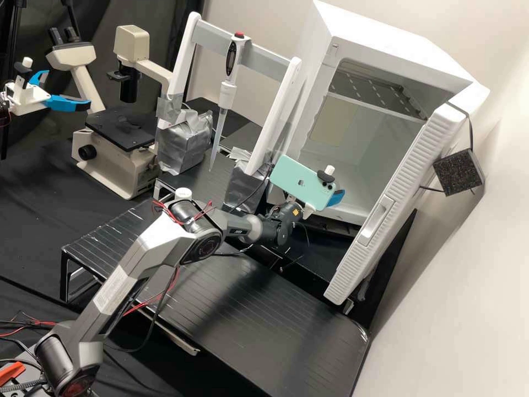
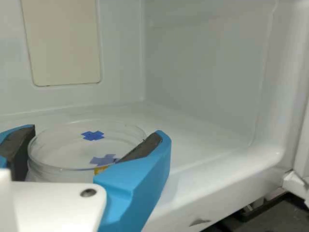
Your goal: Move the petri dish to the incubator
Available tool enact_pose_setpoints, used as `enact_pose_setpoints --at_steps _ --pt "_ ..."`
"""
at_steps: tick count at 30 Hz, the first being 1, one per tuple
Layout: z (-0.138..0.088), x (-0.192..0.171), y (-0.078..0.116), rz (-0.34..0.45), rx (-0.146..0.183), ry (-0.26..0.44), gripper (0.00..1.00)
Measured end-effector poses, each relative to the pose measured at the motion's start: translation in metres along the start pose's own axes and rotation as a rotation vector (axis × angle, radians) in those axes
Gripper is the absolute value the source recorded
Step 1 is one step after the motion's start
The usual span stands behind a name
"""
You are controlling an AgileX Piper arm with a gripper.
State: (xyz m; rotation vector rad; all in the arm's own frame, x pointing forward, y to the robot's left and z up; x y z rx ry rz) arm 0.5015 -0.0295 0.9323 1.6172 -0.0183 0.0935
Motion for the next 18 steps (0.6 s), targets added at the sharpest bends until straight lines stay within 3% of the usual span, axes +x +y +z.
enact_pose_setpoints --at_steps 1,18 --pt "0.0 0.0 0.0 0.0 0.0 0.0 1.0" --pt "-0.0045 -0.0097 -0.0022 -0.016 -0.003 0.002 1.0"
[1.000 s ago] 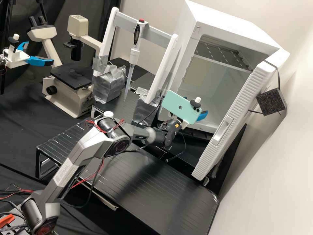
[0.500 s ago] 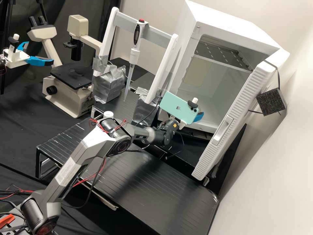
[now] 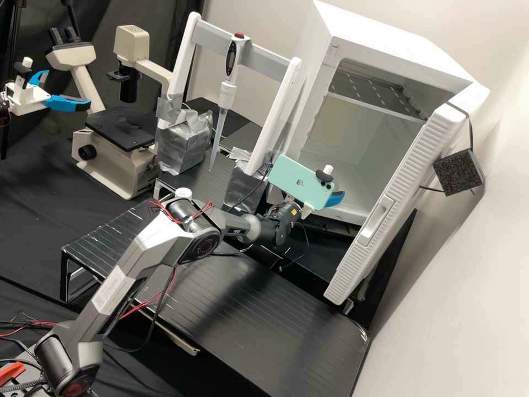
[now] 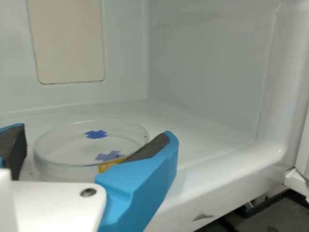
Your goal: Move the petri dish to the incubator
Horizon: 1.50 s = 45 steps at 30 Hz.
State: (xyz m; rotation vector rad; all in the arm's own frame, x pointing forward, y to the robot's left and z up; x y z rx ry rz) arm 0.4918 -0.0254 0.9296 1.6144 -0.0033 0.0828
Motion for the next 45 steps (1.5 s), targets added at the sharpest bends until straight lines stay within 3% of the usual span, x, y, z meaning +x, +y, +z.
enact_pose_setpoints --at_steps 4,10,16,24,30,37,42,45 --pt "-0.001 -0.013 0.003 -0.013 -0.016 0.009 1.0" --pt "0.0 -0.039 0.014 -0.004 -0.001 0.009 1.0" --pt "0.006 -0.074 0.023 0.04 0.031 0.014 1.0" --pt "0.009 -0.127 0.022 0.104 0.018 0.035 1.0" --pt "0.002 -0.186 0.015 0.187 0.051 0.038 1.0" --pt "-0.024 -0.252 -0.004 0.208 0.072 0.032 1.0" --pt "-0.053 -0.295 -0.028 0.189 0.081 0.101 1.0" --pt "-0.064 -0.311 -0.044 0.16 0.107 0.141 1.0"
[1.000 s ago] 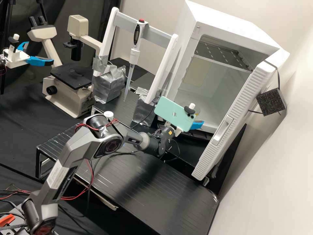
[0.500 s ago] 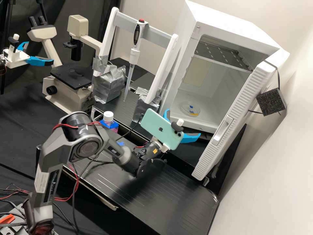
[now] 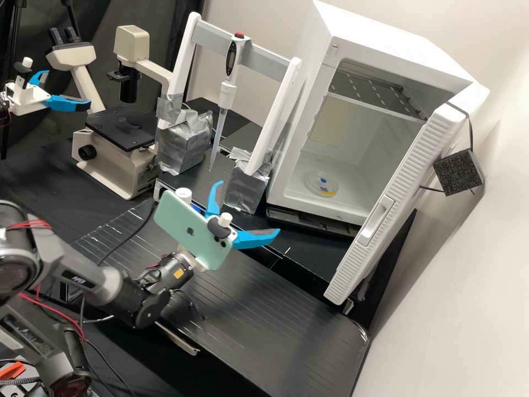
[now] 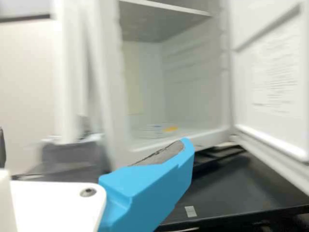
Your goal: Move the petri dish to the incubator
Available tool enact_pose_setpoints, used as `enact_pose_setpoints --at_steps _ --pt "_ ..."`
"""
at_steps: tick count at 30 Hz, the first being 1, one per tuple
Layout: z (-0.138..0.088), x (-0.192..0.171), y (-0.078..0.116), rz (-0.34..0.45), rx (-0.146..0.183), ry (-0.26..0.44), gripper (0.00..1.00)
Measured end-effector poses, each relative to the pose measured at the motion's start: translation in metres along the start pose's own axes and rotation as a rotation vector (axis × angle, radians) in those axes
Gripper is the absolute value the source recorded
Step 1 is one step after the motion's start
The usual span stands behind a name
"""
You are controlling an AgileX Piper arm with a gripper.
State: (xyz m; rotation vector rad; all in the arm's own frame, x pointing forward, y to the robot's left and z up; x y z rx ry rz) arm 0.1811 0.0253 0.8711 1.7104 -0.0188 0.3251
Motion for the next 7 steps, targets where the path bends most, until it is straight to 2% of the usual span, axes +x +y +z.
enact_pose_setpoints --at_steps 3,7 --pt "-0.011 -0.015 -0.011 -0.025 0.023 0.042 1.0" --pt "-0.018 -0.026 -0.018 -0.043 0.037 0.079 1.0"
